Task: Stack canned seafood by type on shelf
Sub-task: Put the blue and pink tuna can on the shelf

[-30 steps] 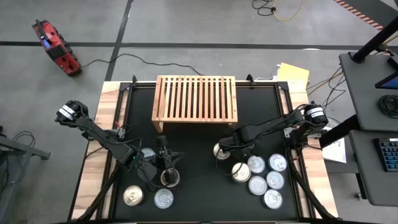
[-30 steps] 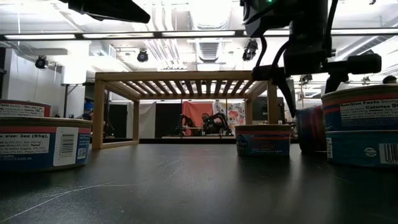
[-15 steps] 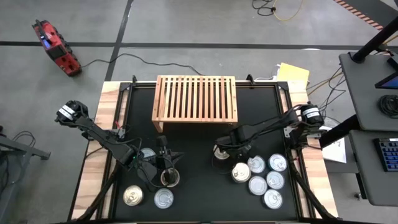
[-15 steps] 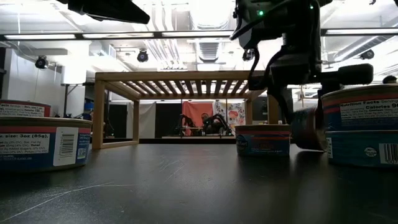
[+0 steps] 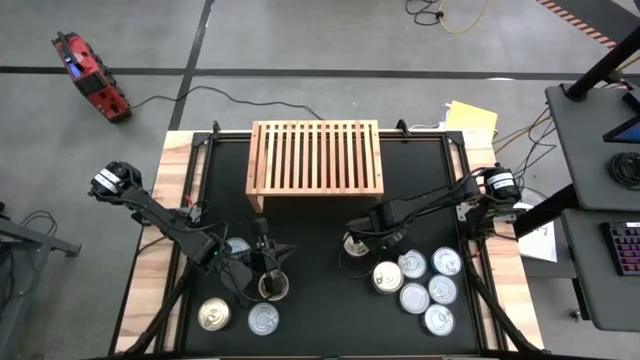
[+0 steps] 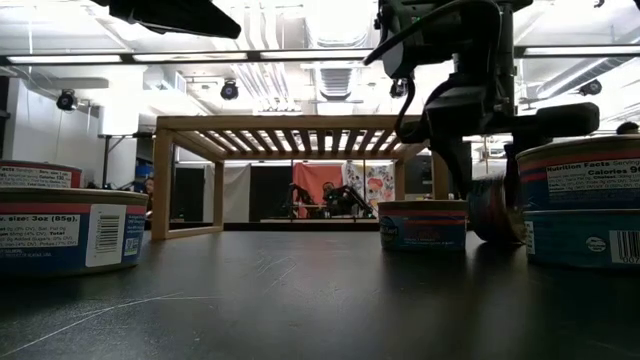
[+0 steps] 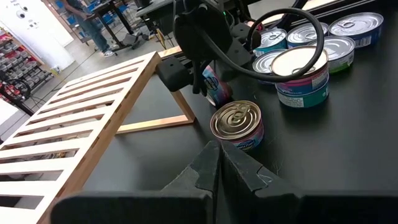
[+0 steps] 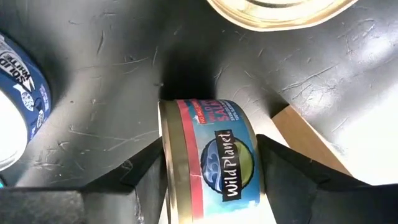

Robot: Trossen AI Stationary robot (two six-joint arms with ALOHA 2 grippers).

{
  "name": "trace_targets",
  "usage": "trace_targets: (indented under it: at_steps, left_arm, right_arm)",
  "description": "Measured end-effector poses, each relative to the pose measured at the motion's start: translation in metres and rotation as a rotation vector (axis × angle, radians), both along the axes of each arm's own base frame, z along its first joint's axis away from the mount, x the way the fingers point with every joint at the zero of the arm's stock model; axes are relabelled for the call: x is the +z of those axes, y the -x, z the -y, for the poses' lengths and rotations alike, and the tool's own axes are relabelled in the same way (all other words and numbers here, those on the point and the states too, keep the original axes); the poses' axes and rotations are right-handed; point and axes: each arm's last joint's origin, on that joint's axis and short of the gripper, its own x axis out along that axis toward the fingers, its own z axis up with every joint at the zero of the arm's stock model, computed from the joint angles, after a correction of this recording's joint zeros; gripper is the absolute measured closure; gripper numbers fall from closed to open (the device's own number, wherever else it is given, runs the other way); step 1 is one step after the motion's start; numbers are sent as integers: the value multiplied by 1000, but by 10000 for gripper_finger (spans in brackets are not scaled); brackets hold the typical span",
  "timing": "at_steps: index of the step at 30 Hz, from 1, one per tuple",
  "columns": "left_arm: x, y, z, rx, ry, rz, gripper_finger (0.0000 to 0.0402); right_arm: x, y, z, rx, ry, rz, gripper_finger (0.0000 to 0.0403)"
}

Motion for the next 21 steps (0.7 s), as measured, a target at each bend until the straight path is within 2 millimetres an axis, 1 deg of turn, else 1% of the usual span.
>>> trace_targets:
  at_steps: [4, 8, 11, 16, 18, 21]
  left_arm:
    - [0, 0, 0, 0, 0, 0, 402]
    - [0, 0, 0, 0, 0, 0, 401]
    - [0, 0, 0, 0, 0, 0, 401]
    - [0, 0, 0, 1, 0, 0, 401]
    - [0, 0, 0, 6, -8, 1, 401]
    - [0, 1, -2, 66, -45, 13, 401]
  right_arm:
    - [1, 1, 0, -48, 5, 9, 220]
    - [3, 2, -1, -95, 7, 14, 220]
    - [9, 4, -2, -122, -8, 32, 220]
    - [30, 8, -5, -176, -30, 118, 220]
    - [44, 11, -6, -206, -56, 166, 220]
    - [67, 16, -6, -269, -110, 254, 220]
